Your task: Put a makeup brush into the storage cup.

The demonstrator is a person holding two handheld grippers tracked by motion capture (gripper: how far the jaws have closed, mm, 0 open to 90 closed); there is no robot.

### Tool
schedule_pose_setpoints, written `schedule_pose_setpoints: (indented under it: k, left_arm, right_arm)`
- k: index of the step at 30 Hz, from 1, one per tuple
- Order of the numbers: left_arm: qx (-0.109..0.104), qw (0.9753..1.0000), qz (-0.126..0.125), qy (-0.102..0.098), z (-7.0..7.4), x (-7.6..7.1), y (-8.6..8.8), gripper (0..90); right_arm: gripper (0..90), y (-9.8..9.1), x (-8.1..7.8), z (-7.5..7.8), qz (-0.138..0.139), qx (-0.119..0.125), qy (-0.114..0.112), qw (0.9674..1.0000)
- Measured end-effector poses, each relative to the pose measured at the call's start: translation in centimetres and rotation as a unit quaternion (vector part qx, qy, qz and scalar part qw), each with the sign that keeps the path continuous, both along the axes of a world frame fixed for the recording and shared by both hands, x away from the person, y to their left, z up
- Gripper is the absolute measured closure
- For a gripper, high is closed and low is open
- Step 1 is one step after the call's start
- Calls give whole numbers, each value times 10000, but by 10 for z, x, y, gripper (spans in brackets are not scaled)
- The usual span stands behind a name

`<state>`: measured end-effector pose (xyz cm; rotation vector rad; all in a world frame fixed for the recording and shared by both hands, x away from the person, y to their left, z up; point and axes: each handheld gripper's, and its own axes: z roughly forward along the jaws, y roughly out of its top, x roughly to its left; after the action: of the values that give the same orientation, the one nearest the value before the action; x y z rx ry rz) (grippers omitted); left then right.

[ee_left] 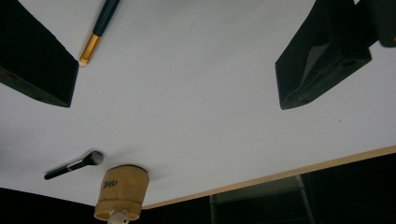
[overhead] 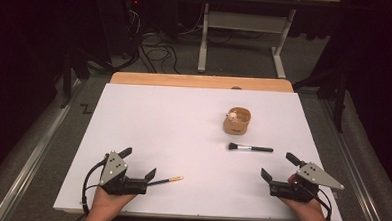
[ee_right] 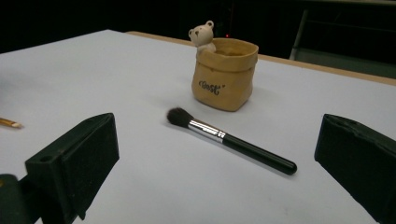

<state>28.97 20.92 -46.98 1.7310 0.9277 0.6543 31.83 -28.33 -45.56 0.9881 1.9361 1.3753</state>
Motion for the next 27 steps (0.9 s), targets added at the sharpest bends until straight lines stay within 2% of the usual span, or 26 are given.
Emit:
schedule_pose_setpoints:
  k: [17, 23, 27]
  left_arm:
    - [-58, 9999, -4, -85, 4, -1, 1, 0]
    - [-94, 9999, 32, -72, 3, 0, 3, 1]
    - [-128, 9999, 48, -42, 3, 0, 4, 1]
  right_arm:
    - [4, -4, -2, 1, -37, 10, -119, 9999]
    - [5, -4, -2, 1, -3, 99, -98, 9999]
    - [5, -4, 0, -2, 119, 222, -58, 9997]
